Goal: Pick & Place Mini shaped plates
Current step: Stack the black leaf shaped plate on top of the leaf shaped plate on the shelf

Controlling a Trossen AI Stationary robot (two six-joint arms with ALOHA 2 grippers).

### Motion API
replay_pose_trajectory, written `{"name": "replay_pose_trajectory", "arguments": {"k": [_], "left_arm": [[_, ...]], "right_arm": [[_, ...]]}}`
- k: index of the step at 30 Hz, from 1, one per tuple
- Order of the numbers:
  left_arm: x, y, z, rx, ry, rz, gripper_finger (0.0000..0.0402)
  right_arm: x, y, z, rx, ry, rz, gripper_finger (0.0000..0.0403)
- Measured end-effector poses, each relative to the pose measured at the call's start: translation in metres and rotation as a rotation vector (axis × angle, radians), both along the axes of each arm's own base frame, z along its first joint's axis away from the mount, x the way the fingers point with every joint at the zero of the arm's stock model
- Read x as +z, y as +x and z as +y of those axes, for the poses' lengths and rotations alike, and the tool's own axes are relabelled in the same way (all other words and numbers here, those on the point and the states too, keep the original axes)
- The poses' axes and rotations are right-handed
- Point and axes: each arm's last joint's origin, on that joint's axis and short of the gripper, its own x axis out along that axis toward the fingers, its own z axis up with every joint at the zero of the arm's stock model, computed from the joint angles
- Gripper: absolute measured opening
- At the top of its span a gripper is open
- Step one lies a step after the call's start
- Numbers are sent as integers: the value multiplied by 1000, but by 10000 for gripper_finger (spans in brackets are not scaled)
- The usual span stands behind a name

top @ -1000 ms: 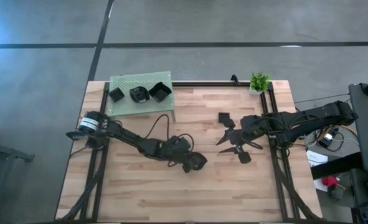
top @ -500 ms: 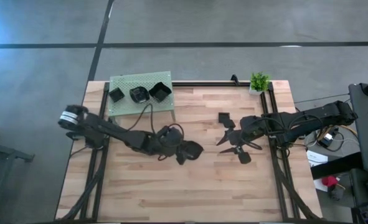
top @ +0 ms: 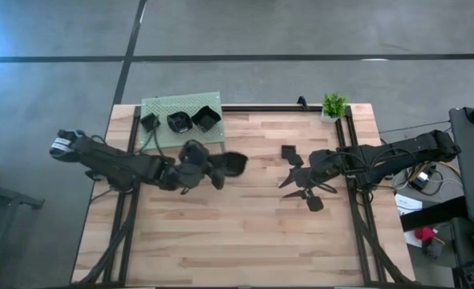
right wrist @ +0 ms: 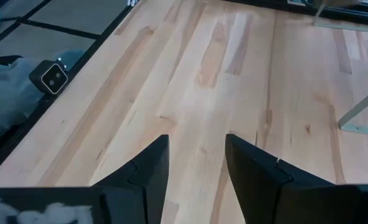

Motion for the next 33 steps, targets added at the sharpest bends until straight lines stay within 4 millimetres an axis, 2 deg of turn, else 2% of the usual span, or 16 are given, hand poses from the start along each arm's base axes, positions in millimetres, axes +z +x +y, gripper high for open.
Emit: {"name": "replay_pose_trajectory", "arguments": {"k": [10,19,27,33], "left_arm": [[20,-33,14,309,156,-42,0],[33,-68,27,536,196,-134,0],[30,-92,38,542,122,-111,0],[28,-113,56,430,17,92,0]], "right_arm": [[-1,0,0,-2,3,5,155],[-2,0,0,-2,3,6,155],[-1,0,0,-4,5,6,155],[-1,0,0,-4,5,6,155]]}}
